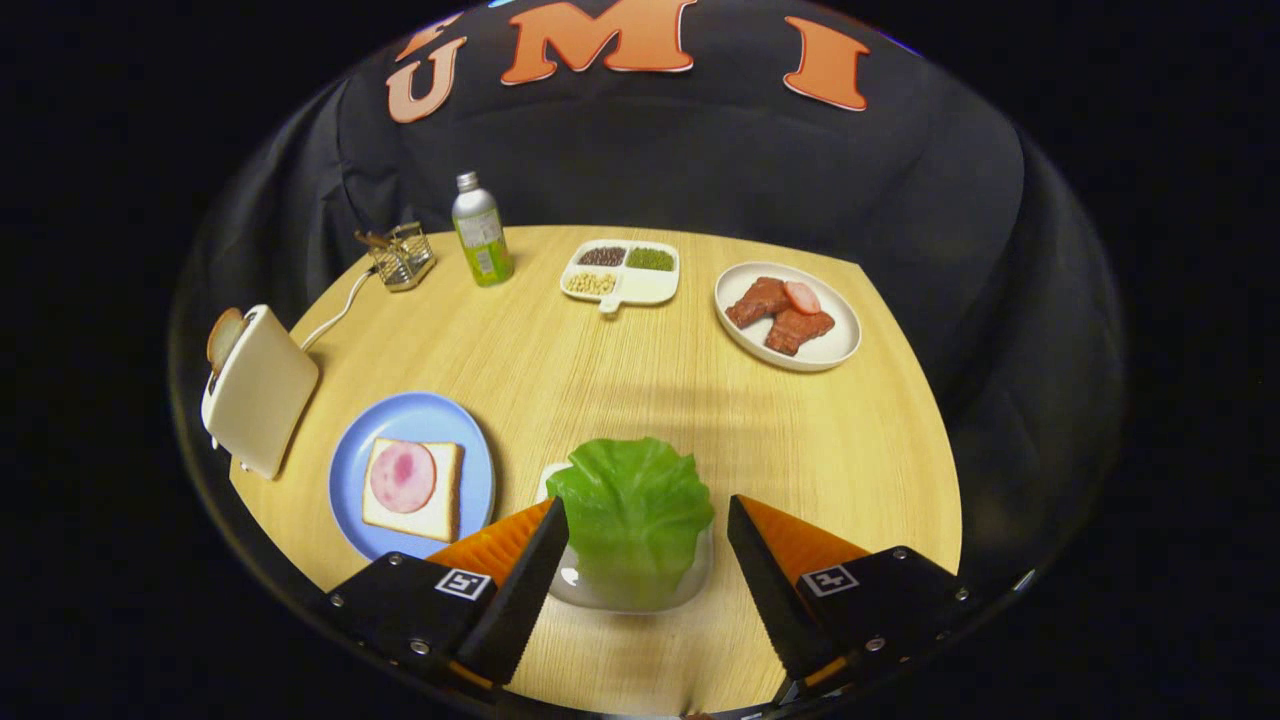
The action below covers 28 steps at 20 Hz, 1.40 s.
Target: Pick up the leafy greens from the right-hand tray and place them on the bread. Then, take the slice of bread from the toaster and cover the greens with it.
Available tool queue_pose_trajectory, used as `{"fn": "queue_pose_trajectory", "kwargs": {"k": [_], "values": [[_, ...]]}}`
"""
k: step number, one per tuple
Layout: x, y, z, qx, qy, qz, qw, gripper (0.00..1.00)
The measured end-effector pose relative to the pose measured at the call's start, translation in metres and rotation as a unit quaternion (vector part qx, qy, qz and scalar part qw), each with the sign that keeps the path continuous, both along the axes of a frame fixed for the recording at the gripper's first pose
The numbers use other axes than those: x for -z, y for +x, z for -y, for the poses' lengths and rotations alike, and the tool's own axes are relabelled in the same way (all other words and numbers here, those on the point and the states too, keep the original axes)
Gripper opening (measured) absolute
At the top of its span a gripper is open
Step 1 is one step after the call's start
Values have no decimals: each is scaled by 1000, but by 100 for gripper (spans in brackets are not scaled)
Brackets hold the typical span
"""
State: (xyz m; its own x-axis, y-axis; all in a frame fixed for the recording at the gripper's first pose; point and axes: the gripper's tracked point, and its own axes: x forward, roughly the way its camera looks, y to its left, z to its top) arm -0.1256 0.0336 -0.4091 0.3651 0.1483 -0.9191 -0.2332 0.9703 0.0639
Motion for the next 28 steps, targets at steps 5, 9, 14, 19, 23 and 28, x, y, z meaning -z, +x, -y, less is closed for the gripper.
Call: {"fn": "queue_pose_trajectory", "kwargs": {"k": [5, 9, 14, 19, 23, 28], "values": [[26, -11, -8, -35, -10, -45, 998, 97], [44, -17, -9, -58, -23, -84, 994, 97], [65, -26, -15, -76, -40, -129, 988, 97], [83, -33, -15, -88, -52, -157, 982, 91], [86, -30, -18, -66, -38, -168, 983, 85], [89, -28, -13, -29, -26, -186, 982, 67]]}}
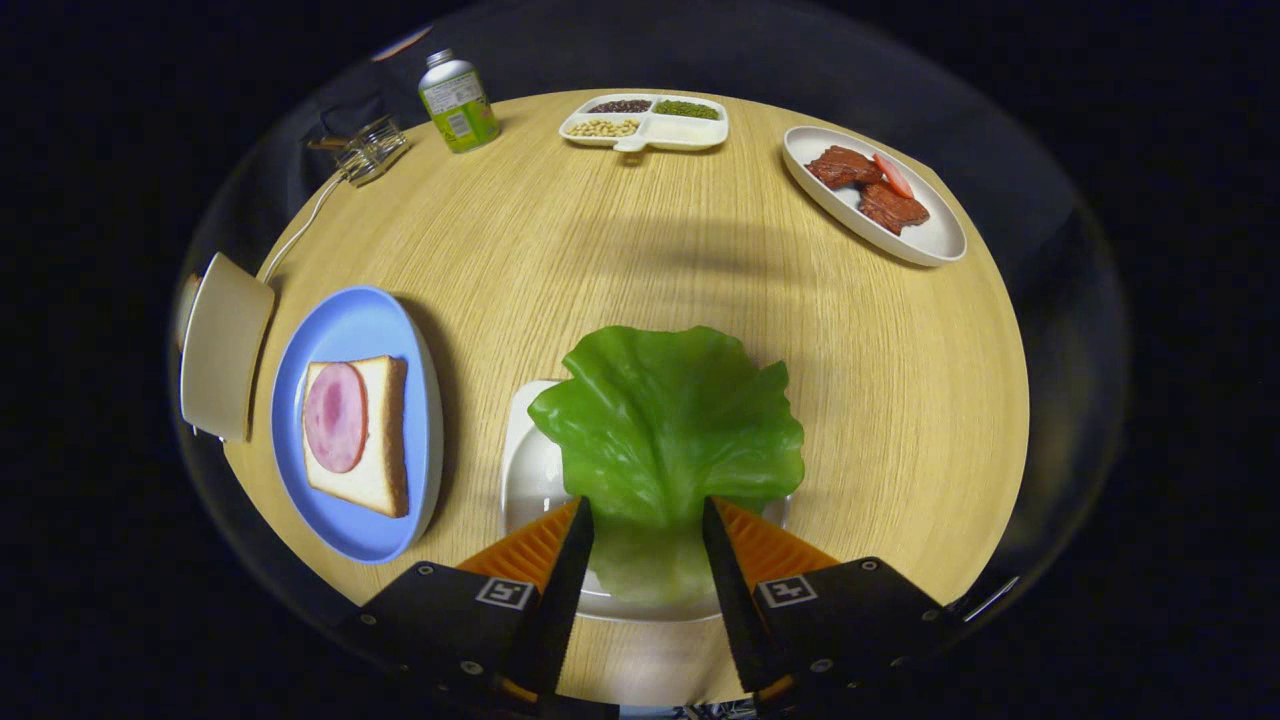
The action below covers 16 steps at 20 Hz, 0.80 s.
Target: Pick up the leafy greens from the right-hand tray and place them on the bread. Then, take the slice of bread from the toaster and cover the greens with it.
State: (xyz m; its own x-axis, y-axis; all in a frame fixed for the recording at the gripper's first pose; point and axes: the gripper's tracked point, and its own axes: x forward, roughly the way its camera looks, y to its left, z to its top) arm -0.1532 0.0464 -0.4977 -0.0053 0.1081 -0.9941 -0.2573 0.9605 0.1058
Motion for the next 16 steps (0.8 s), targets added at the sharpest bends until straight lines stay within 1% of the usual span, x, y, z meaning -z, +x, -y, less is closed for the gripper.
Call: {"fn": "queue_pose_trajectory", "kwargs": {"k": [1, 3, 6, 7, 8, 10, 12, 14, 16], "values": [[0, 0, 2, 2, 0, 1, 1000, 63], [1, 2, 8, 13, -2, 3, 1000, 52], [1, 5, 15, 35, -8, 6, 999, 28], [2, 5, 17, 41, -10, 8, 999, 23], [2, 6, 18, 48, -12, 8, 999, 17], [2, 6, 20, 60, -13, 10, 998, 9], [-2, 3, 17, 76, -5, 3, 997, 5], [-12, 5, 9, 96, 18, 10, 995, 4], [-24, 8, 3, 93, 27, 30, 995, 4]]}}
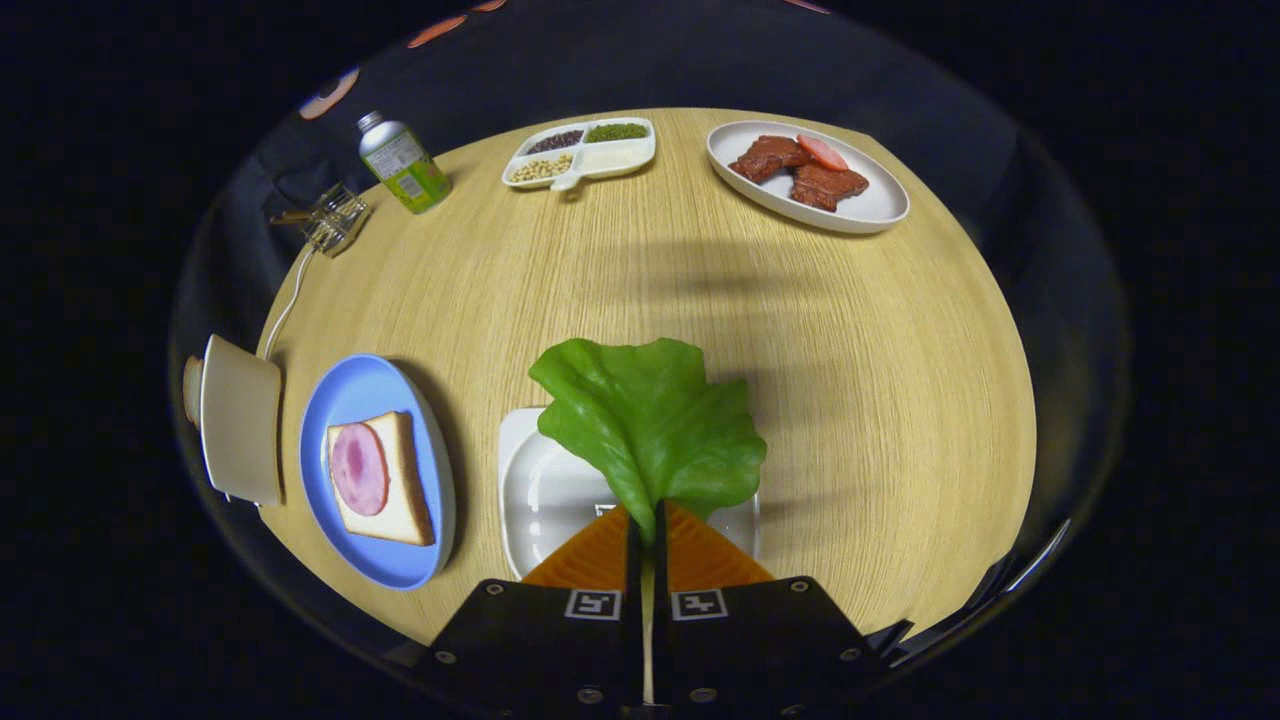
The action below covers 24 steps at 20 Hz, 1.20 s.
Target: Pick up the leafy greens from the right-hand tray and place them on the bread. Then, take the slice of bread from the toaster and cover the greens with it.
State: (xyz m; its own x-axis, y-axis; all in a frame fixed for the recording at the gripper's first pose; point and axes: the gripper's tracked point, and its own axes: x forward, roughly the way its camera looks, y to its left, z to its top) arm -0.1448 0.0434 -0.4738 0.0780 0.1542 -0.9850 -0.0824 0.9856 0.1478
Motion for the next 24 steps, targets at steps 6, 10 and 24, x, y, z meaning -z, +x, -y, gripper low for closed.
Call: {"fn": "queue_pose_trajectory", "kwargs": {"k": [6, 10, 24], "values": [[-28, 2, -21, -13, 13, 23, 1000, 4], [-45, 5, -38, -23, 18, 33, 999, 4], [-55, -6, -126, -86, 46, 21, 995, 4]]}}
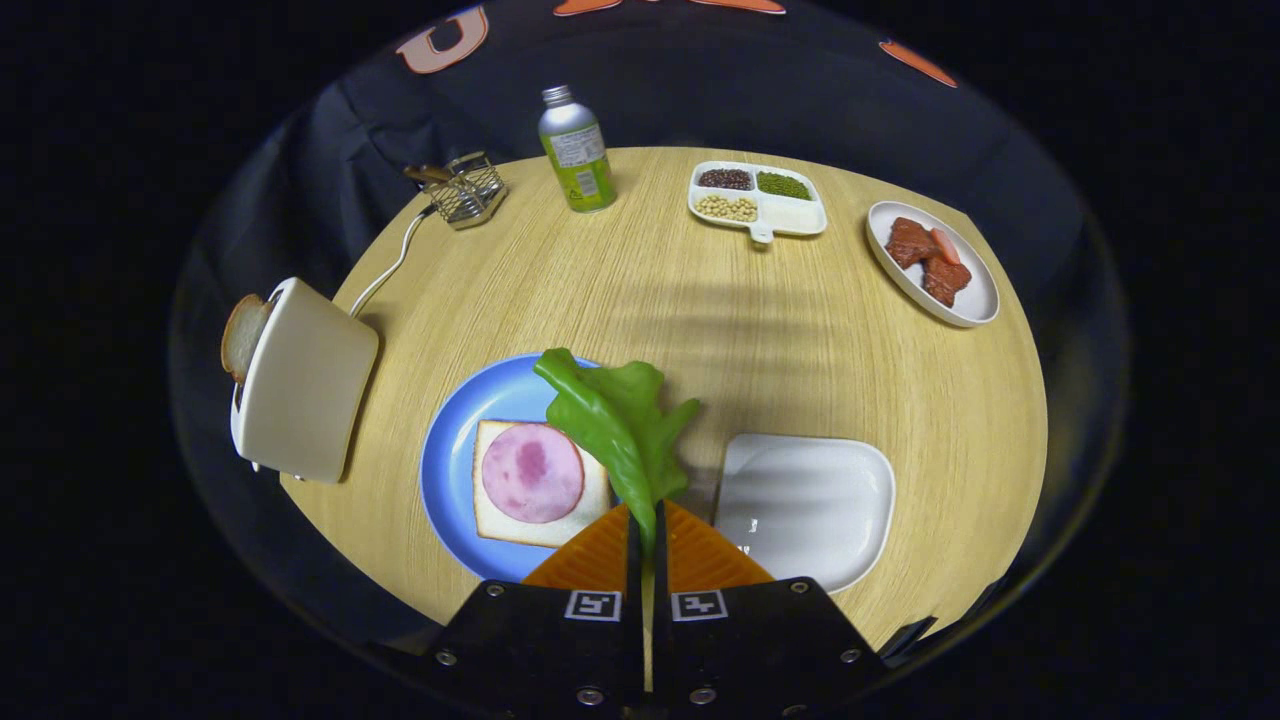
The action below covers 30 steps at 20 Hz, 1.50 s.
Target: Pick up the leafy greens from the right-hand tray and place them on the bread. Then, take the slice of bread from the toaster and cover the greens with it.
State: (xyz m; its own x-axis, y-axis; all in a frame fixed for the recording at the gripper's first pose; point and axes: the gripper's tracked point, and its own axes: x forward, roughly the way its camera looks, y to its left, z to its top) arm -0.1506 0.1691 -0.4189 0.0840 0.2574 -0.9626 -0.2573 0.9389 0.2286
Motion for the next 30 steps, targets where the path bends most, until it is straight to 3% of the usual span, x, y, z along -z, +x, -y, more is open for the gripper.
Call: {"fn": "queue_pose_trajectory", "kwargs": {"k": [17, 19, 23, 26, 30], "values": [[13, -28, -67, -31, 0, -57, 998, 12], [9, -32, -71, -28, 9, -70, 997, 18], [-2, -28, -74, -18, 14, -69, 997, 42], [-20, -20, -85, -9, 32, -60, 998, 67], [-45, -5, -99, -6, 42, -40, 998, 78]]}}
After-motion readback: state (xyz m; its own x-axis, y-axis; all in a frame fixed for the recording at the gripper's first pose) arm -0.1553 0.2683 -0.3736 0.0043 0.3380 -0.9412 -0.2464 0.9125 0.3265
